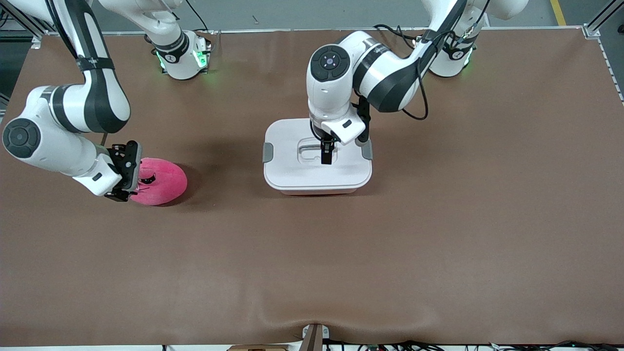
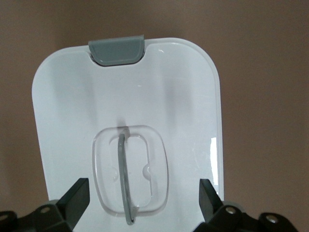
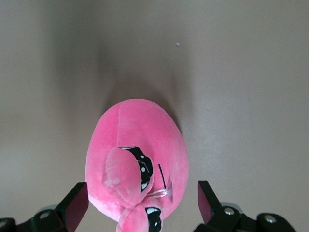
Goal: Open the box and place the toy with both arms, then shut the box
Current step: 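Grasp the lid handle with the left gripper while the right gripper grasps the toy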
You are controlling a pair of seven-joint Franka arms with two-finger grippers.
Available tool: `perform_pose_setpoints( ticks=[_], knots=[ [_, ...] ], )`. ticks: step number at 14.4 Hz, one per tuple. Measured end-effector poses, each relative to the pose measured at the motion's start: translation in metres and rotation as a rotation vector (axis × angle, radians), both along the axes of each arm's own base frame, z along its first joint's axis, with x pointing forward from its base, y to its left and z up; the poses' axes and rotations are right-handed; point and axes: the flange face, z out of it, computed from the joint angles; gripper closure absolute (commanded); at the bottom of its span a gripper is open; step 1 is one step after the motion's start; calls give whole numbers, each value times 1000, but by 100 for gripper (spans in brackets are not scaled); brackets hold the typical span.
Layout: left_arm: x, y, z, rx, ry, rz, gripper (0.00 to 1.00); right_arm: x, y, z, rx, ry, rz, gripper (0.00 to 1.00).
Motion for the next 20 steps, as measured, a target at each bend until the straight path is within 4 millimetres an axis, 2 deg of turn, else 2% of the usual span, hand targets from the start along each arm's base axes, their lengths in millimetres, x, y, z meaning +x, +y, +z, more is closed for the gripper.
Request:
perform_pose_setpoints(
  ticks=[2, 7, 11, 12, 13, 14, 15, 20],
  knots=[
    [-2, -6, -10, -4, -1, 10, 0, 1, 0, -7, 2, 10, 21, 0],
    [-27, -40, -39, -11, 0, 42, 0, 0, -1, -27, 5, 35, 47, 0],
    [-24, -36, -44, -3, 4, 57, 0, -6, -2, -41, 9, 43, 46, 0],
    [-24, -35, -46, 2, 7, 68, 0, -8, -2, -43, 10, 46, 46, 29],
    [-25, -34, -49, 7, 11, 75, 0, -8, -2, -44, 10, 48, 46, 64],
    [-26, -33, -51, 12, 14, 82, 0, -8, -2, -44, 10, 46, 46, 87],
    [-27, -33, -53, 15, 17, 86, 0, -8, -2, -44, 11, 45, 46, 100],
    [-34, -25, -67, 46, 39, 87, 2, -8, -1, -44, 13, 43, 49, 100]
  ],
)
